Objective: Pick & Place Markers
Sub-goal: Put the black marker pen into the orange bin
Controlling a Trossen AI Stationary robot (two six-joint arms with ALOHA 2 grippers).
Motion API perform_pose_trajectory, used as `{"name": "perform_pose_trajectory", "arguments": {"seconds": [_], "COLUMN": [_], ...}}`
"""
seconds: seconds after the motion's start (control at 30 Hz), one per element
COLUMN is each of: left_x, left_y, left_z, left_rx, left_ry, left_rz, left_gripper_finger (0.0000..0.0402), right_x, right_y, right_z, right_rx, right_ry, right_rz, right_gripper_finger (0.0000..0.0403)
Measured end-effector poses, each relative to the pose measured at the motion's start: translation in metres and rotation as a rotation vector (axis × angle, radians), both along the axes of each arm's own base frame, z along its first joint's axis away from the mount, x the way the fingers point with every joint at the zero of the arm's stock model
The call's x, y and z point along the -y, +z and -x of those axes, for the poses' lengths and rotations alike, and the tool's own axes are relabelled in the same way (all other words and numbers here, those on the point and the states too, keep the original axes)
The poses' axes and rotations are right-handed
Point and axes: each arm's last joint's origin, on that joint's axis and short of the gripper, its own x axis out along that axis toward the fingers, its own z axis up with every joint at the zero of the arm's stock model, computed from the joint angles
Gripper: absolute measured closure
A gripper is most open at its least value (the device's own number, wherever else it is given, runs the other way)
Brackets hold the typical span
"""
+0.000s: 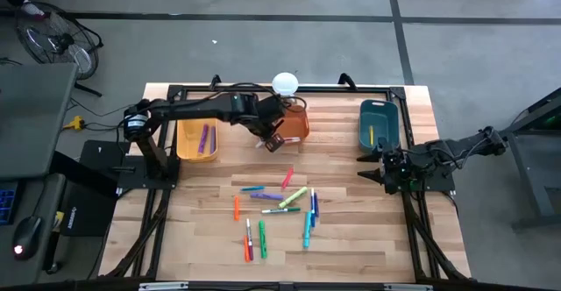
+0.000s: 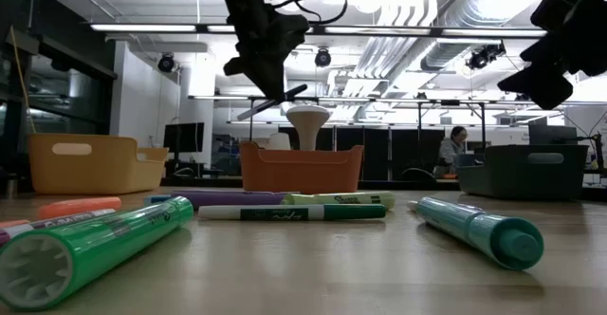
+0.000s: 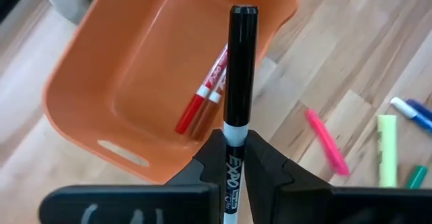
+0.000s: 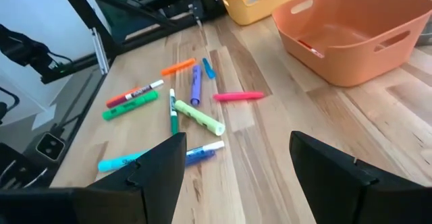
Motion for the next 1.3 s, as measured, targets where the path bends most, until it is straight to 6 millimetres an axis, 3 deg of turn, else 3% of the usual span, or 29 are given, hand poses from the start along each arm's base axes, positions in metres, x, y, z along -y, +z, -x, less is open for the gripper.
{"name": "perform_pose_trajectory", "arguments": {"seconds": [0.53,0.7,1.07,1.3], "left_x": [-0.036,-0.046,-0.062,-0.064], "left_y": [-0.003,-0.023,-0.022,-0.043], "left_z": [0.011,-0.006,-0.052,-0.062], "left_rx": [-0.090,-0.212,-0.237,-0.294], "left_ry": [-0.302,-0.406,-0.478,-0.520], "left_rz": [-0.121,-0.164,-0.209,-0.136], "left_gripper_finger": [0.0377,0.0377,0.0377,0.0377], "right_x": [0.000,0.000,0.000,0.000], "right_y": [0.000,0.001,0.001,0.001], "right_z": [0.000,0.000,0.000,0.000], "right_rx": [0.005,0.005,0.005,0.006], "right_ry": [-0.001,-0.001,-0.001,-0.002], "right_rz": [-0.006,-0.006,-0.006,-0.006], "right_gripper_finger": [0.0150,0.0150,0.0151,0.0150]}}
